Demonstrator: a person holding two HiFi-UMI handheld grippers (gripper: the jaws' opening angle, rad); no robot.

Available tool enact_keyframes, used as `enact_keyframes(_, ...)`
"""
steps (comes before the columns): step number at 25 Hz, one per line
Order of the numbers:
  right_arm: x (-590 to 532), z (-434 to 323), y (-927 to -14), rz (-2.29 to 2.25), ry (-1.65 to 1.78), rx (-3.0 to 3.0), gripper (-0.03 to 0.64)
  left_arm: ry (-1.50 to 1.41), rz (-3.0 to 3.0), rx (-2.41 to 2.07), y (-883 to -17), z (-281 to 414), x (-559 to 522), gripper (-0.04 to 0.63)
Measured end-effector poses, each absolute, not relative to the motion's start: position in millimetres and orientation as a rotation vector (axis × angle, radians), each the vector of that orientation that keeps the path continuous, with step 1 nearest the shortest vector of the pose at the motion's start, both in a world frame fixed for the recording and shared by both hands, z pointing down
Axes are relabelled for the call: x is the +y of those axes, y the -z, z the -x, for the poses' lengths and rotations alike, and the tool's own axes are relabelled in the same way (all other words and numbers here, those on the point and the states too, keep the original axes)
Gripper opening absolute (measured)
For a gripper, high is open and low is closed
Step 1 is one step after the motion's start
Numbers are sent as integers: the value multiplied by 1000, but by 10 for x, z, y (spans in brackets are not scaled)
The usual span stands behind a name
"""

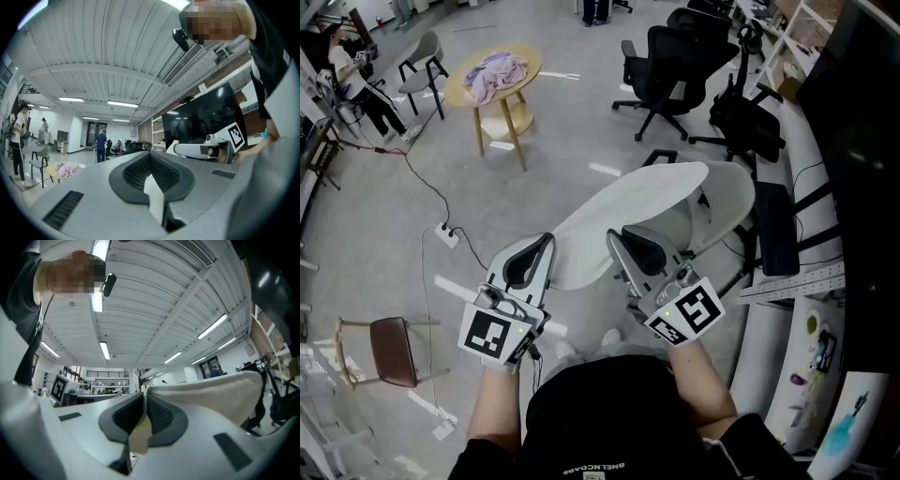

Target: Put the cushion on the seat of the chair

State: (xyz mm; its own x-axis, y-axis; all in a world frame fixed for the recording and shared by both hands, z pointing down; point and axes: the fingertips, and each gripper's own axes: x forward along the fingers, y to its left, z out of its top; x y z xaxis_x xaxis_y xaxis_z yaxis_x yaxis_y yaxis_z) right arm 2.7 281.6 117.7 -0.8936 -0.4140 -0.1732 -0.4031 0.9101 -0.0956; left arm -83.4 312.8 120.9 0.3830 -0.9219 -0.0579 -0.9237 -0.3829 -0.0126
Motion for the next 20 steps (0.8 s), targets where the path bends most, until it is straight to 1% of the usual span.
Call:
enact_keyframes(12,2609,-584,-1209,620,65,2869,29,0,2569,1726,-1281,242,2977,12)
enact_keyframes(20,2556,-718,-1315,632,46,2882,29,26,2589,1705,-1409,119,2904,11)
